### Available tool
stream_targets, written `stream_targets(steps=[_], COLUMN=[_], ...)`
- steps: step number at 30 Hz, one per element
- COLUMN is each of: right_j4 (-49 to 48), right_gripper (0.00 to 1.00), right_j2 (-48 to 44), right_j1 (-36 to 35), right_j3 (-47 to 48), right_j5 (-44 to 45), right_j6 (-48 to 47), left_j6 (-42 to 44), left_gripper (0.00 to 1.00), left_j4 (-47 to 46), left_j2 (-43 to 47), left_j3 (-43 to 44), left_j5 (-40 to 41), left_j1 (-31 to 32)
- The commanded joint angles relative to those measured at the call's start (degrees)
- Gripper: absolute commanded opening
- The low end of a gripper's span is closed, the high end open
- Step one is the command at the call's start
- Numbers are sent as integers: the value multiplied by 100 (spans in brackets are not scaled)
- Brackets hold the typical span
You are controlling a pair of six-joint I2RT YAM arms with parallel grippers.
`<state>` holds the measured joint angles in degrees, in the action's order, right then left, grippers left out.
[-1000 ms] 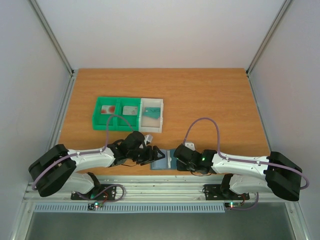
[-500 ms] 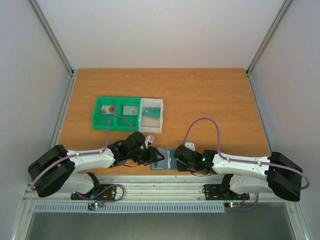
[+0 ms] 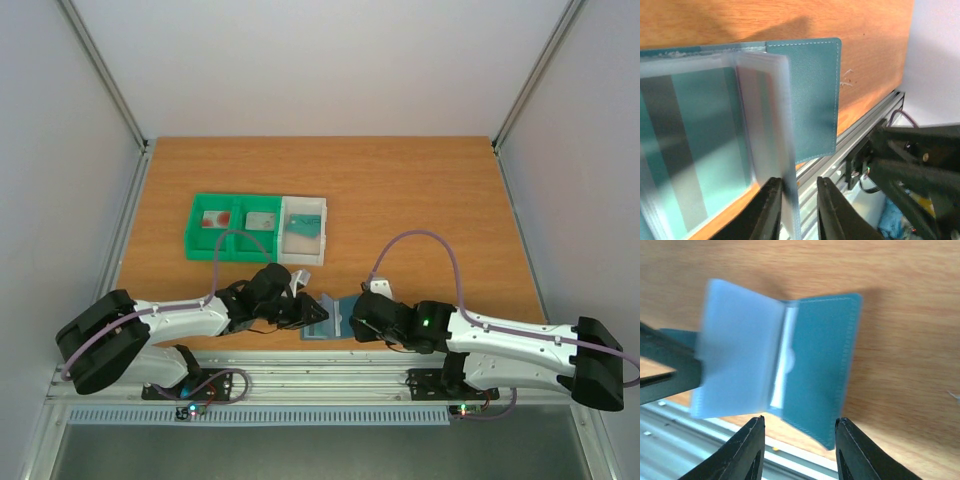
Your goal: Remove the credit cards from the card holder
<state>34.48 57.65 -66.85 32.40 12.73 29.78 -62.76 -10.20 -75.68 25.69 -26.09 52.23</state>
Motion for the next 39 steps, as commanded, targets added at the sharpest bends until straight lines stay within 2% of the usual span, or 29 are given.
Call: stream_targets(steps=[1, 4, 7, 11, 39], right_j4=[-224, -554, -707, -921, -890], right_gripper=[41, 43, 48, 52, 49], right_j2=[-100, 55, 256, 445, 868], right_j1=[-231, -361, -462, -478, -470], right_j3=[282, 320, 394, 364, 475], right_j5=[-20, -223, -276, -363, -88], right_j6=[-378, -512, -573, -536, -307], left_j6=[53, 54, 54, 62, 36], left_gripper=[15, 13, 21, 23, 23], left_j4=[-409, -497, -499, -501, -537], left_j2=[7, -82, -153, -226, -320], left_j3=[153, 200, 263, 316, 333], left_j5=[30, -19, -19, -19, 2], left_j1=[51, 66, 85, 120, 175])
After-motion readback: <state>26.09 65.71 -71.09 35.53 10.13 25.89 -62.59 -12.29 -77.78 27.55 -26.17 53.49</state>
